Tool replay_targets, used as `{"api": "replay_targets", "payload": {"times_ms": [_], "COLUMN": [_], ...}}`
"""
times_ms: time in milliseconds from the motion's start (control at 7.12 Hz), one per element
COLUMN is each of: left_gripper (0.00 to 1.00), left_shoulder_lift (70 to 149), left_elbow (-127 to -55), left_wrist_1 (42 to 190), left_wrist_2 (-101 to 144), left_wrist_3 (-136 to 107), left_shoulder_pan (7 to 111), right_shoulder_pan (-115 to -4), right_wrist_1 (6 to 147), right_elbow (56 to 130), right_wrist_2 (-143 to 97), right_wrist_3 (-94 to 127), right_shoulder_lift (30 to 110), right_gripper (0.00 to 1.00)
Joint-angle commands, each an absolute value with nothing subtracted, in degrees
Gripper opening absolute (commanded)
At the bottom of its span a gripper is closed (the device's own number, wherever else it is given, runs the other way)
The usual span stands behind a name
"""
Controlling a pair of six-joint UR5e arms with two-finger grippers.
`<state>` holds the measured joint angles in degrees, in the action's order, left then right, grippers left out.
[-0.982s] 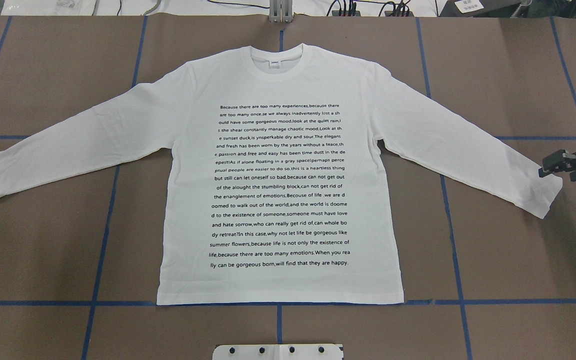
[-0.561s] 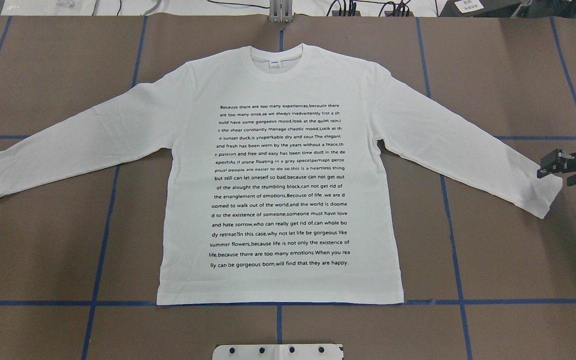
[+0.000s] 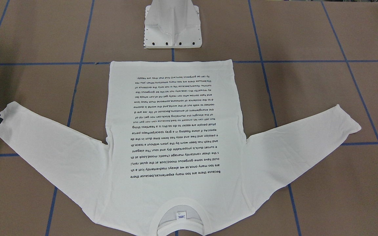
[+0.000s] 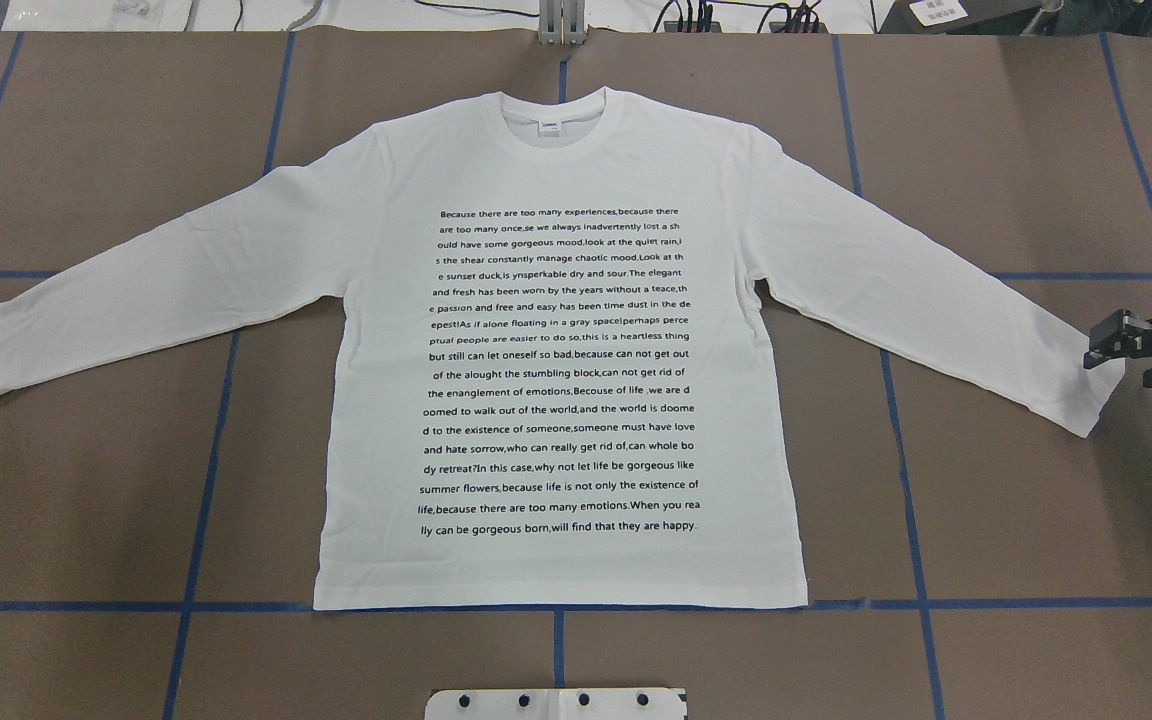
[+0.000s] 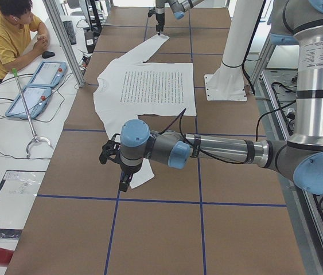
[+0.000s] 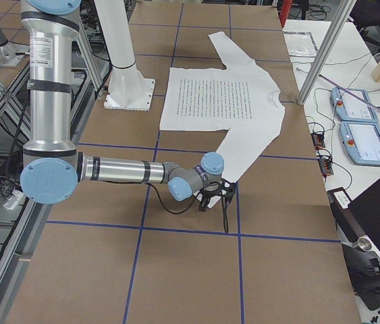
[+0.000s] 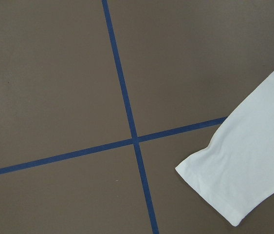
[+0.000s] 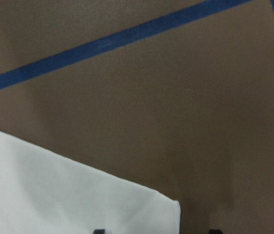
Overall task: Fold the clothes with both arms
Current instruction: 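Move the right gripper to the sleeve cuff nearest it and grasp it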
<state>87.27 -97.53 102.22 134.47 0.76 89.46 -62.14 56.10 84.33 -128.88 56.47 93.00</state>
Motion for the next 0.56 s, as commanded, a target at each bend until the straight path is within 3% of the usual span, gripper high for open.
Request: {"api": "replay_targets", "payload": {"times_ms": [0, 140, 281, 421], "left_gripper": [1.0, 1.0, 1.0, 1.0], "left_shoulder_lift": [87.28, 87.28, 87.28, 87.28], "left_elbow": [-97.56, -97.47, -97.56, -97.65], "left_wrist_1": [102.22, 102.22, 102.22, 102.22], "left_wrist_2": [134.47, 134.47, 134.47, 134.47], "left_wrist_3": [0.79, 0.79, 0.79, 0.79], "left_shoulder_pan": [89.39, 89.47, 89.47, 89.47], "right_shoulder_pan": [-62.05, -62.05, -62.05, -62.05], "right_wrist_1": [56.42, 56.43, 56.08, 56.07], "right_elbow": [83.5, 83.41, 83.41, 83.5], "right_wrist_2": [-128.85, -128.93, -129.11, -128.85], "right_wrist_3": [56.51, 56.43, 56.43, 56.43], "right_shoulder_lift": [92.37, 92.29, 92.37, 92.37], "right_gripper": [0.62, 0.13, 0.0, 0.0]}}
